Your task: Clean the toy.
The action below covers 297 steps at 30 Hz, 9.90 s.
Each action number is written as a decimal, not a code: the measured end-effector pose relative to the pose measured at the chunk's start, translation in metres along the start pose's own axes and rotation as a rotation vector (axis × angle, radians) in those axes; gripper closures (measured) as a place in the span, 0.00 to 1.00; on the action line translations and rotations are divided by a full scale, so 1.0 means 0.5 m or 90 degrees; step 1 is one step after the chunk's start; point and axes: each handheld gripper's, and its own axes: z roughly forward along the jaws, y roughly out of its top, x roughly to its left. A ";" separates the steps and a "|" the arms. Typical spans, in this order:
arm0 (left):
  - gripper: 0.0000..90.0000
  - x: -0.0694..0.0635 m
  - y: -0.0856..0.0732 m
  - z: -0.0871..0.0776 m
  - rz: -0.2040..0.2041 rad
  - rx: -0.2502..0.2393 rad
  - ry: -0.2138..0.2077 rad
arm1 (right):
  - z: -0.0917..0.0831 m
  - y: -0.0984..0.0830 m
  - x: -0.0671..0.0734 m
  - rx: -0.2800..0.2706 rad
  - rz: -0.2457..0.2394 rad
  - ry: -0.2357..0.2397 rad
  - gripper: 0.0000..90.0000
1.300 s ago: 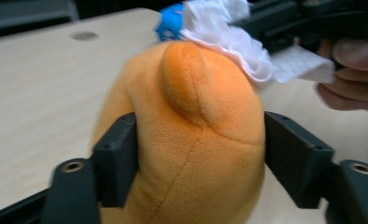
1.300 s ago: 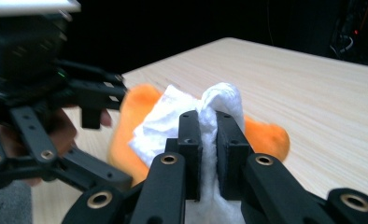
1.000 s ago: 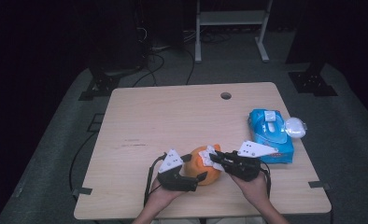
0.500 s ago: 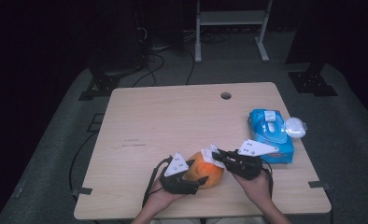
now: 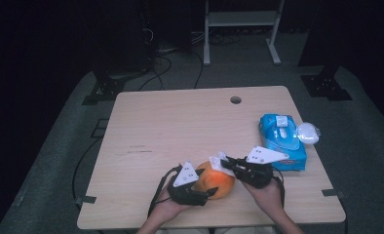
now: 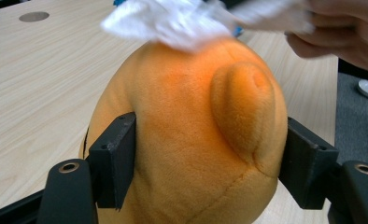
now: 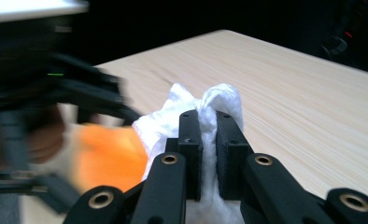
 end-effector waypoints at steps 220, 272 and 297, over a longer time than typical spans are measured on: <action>0.60 0.128 0.049 0.044 -0.054 -0.026 0.104 | -0.111 -0.122 -0.155 0.107 0.105 -0.016 0.70; 0.25 0.159 0.007 -0.150 -0.102 -0.059 0.166 | -0.123 -0.097 -0.127 0.070 0.082 -0.025 0.55; 0.19 0.170 -0.100 -0.197 -0.164 -0.031 0.221 | -0.118 -0.097 -0.125 0.066 0.092 -0.022 0.48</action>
